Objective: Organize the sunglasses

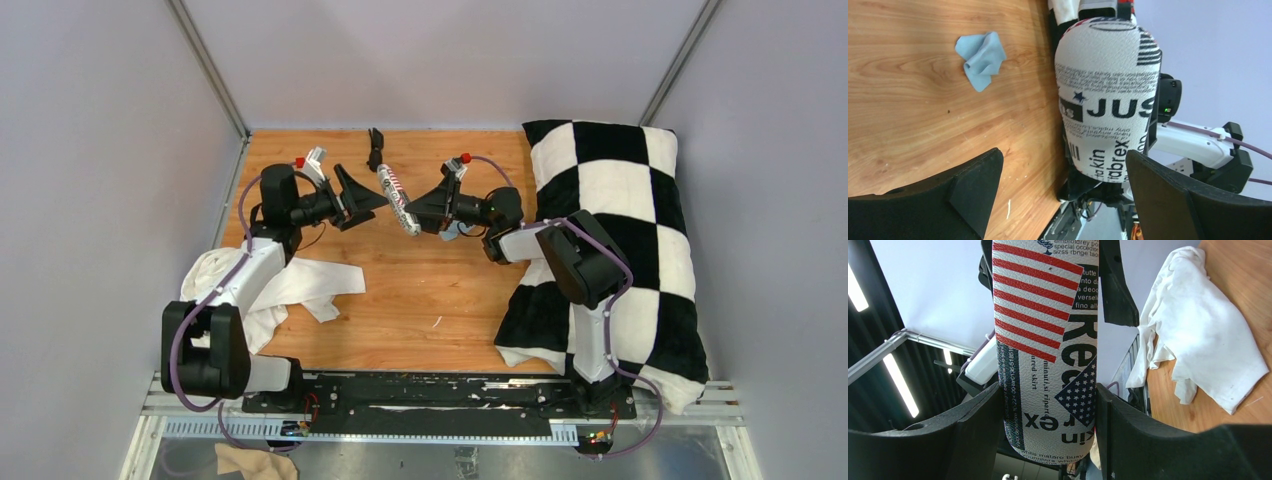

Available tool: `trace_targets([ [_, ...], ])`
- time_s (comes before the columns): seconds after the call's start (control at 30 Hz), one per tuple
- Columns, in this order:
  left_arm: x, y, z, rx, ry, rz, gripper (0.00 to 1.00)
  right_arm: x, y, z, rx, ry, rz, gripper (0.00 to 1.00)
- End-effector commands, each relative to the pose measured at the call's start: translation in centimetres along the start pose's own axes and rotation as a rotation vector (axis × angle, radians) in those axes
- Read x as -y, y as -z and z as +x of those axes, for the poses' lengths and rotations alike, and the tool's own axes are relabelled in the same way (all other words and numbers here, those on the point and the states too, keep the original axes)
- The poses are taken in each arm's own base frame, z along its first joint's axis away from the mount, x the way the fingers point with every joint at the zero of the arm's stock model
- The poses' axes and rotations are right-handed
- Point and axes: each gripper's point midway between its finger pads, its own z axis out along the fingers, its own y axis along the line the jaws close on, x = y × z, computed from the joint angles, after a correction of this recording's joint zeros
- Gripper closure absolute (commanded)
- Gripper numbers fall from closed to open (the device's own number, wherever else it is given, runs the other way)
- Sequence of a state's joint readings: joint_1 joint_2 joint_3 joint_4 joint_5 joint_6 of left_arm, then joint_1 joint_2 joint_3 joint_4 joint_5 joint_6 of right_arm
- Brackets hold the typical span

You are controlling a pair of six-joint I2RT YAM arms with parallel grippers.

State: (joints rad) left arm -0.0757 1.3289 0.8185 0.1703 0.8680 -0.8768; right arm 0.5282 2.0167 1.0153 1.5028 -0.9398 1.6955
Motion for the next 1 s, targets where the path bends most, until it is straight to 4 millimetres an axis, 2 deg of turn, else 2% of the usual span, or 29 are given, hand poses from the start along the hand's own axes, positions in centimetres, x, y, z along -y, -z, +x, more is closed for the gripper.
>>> trace_targets([
  [0.0,3.4,0.2,-0.9,0.003,-0.05,0.087,0.0,-3.0,-1.0,0.7,-0.039,0.091,-0.092,1.0],
  [0.13,4.3,0.4,-1.1,0.005,-0.063,0.111,0.0,-3.2,-1.2,0.8,-0.047,0.095,-0.097,1.0],
  [0.77,5.1,-0.5,-1.9,0.018,-0.032,0.149,0.0,-3.8,-2.3,1.5,-0.08,0.09,-0.119,1.0],
  [0.97,4.9,-0.7,-1.8,0.021,-0.026,0.143,0.07,-4.0,-2.6,1.7,-0.092,0.092,-0.126,1.0],
])
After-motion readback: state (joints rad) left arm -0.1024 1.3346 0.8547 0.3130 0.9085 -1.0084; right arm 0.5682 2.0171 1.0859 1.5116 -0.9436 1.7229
